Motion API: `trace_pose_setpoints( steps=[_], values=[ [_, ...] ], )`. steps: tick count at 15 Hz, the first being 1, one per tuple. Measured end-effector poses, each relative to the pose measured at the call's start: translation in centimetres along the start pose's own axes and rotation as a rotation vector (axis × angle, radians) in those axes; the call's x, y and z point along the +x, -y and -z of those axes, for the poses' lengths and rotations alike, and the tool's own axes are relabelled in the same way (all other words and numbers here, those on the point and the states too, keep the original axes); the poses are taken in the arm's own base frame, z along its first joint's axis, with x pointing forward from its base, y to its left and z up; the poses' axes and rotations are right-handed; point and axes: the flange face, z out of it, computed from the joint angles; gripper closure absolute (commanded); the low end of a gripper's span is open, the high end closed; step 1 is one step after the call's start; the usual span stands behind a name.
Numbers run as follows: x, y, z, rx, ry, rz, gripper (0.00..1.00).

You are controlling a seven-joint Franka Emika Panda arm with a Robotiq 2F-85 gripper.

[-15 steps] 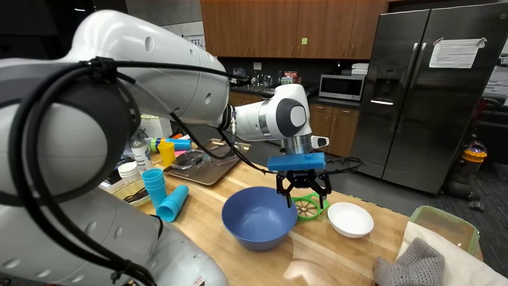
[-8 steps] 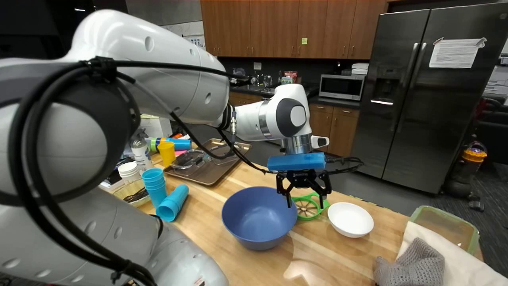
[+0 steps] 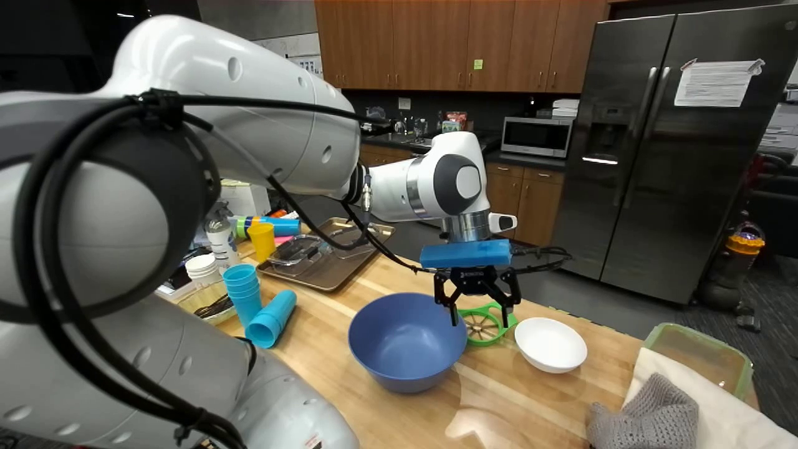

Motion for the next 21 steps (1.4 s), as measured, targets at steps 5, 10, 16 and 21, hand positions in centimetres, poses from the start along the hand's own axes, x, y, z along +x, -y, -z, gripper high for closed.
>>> trace_pose_setpoints(
  steps=[5,10,16,21],
  values=[
    [0.0,0.0,0.0,0.0,0.0,0.0,0.0],
    [0.0,0.0,0.0,0.0,0.0,0.0,0.0],
    [0.5,0.3,0.6,-0.028,-0.025,0.004,0.0],
    [2.4,1.0,4.0,-0.135,-0.163,0.004,0.0]
  ],
)
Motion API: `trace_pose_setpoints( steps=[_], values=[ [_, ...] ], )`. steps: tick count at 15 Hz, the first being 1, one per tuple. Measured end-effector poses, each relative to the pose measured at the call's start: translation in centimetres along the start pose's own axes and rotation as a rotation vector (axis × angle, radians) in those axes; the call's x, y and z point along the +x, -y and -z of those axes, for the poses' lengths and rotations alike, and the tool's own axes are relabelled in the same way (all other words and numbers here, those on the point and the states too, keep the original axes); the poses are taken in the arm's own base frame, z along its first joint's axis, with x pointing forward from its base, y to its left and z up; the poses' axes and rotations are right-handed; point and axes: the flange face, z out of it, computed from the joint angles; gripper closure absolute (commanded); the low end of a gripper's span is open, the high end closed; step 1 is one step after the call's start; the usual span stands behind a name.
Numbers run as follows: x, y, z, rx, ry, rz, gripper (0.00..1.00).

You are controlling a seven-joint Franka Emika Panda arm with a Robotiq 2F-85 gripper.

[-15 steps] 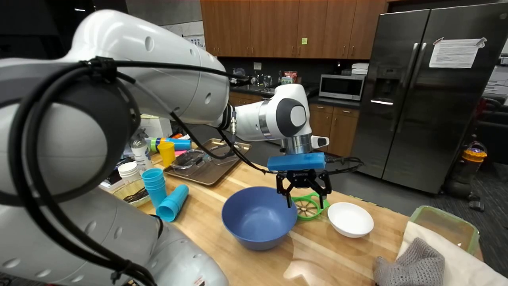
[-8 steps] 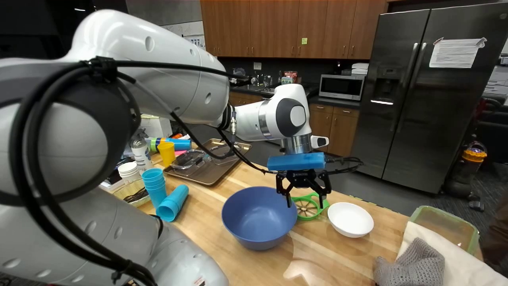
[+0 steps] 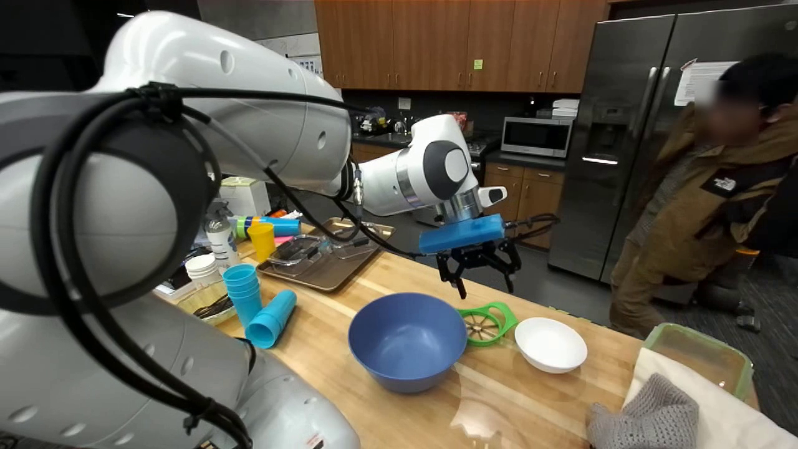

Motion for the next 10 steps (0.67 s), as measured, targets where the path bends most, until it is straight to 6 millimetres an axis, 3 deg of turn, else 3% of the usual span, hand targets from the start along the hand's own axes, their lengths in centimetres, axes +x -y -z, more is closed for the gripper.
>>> trace_pose_setpoints(
  steps=[3,7,10],
  values=[
    [1.2,-0.2,2.5,-0.062,-0.064,0.006,0.0],
    [1.8,-3.1,6.6,-0.177,-0.12,0.025,0.0],
    [2.3,-3.9,9.1,-0.187,-0.176,0.058,0.0]
  ],
)
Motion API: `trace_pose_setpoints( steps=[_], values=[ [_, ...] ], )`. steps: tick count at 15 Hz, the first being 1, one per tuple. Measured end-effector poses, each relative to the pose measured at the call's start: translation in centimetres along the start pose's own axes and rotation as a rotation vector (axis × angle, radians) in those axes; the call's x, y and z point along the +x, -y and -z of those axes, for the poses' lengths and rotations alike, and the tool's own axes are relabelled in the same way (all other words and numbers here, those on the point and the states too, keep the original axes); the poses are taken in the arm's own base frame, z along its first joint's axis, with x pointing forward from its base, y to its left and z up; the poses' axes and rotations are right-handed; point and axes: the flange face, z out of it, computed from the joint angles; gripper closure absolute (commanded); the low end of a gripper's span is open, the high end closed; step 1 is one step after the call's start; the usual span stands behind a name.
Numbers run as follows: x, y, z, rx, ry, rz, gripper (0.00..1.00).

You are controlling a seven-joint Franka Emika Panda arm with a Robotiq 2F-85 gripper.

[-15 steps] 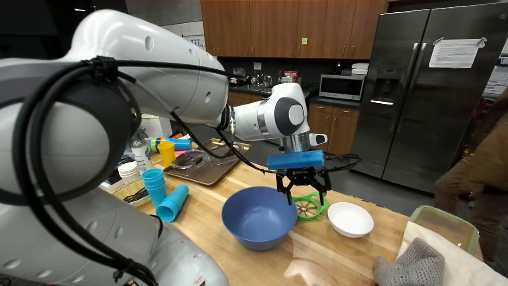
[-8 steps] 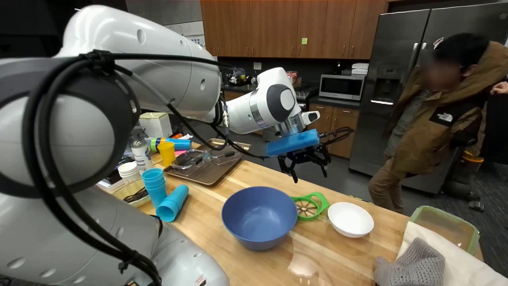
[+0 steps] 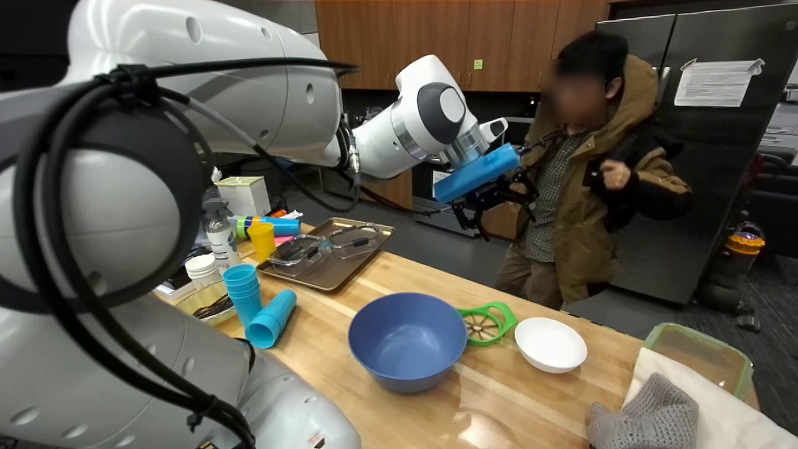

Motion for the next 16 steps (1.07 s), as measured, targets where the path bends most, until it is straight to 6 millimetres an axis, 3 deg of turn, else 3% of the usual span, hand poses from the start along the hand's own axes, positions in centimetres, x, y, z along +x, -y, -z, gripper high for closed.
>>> trace_pose_setpoints(
  steps=[6,16],
  values=[
    [2.3,-1.5,5.7,0.044,-0.182,0.112,0.0],
    [2.3,-1.9,5.8,0.041,-0.191,0.123,0.0]
  ],
)
